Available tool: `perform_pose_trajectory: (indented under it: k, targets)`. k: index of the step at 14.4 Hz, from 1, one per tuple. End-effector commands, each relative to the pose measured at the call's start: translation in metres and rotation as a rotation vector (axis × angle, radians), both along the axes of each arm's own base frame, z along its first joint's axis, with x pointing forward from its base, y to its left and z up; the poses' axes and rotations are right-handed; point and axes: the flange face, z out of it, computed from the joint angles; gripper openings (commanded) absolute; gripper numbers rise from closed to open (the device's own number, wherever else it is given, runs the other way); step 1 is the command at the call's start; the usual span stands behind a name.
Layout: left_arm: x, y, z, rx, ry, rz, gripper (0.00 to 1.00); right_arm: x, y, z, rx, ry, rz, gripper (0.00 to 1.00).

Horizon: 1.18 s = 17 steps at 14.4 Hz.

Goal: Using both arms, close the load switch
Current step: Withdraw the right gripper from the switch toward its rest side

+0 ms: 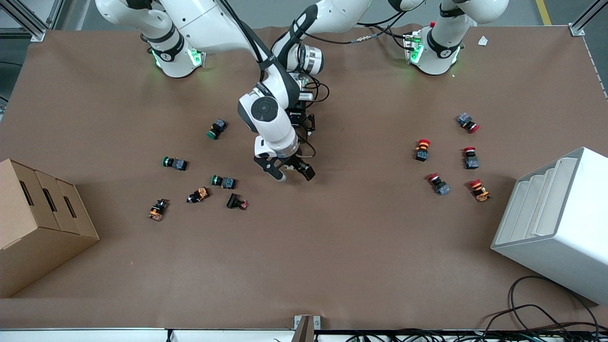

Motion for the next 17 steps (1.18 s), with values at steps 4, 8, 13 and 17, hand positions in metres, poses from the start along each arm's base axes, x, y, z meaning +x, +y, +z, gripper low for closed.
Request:
perform_pose_trajectory:
  k: [4, 8, 13, 17]
  targets:
    - [0.006, -0.003, -0.003, -0.031, 0.001, -0.011, 1.00, 0.036, -0.027, 0.025, -0.059, 0.087, 0.062, 1.00]
    - [0.006, -0.004, -0.002, -0.034, 0.001, -0.011, 1.00, 0.067, -0.097, 0.094, -0.098, 0.152, 0.247, 1.00]
    - [0.011, -0.018, 0.013, -0.087, 0.022, 0.002, 1.00, 0.100, -0.244, 0.184, -0.120, 0.208, 0.534, 1.00]
    - [0.013, -0.024, 0.030, -0.094, 0.063, -0.007, 1.00, 0.111, -0.366, 0.252, -0.198, 0.225, 0.725, 1.00]
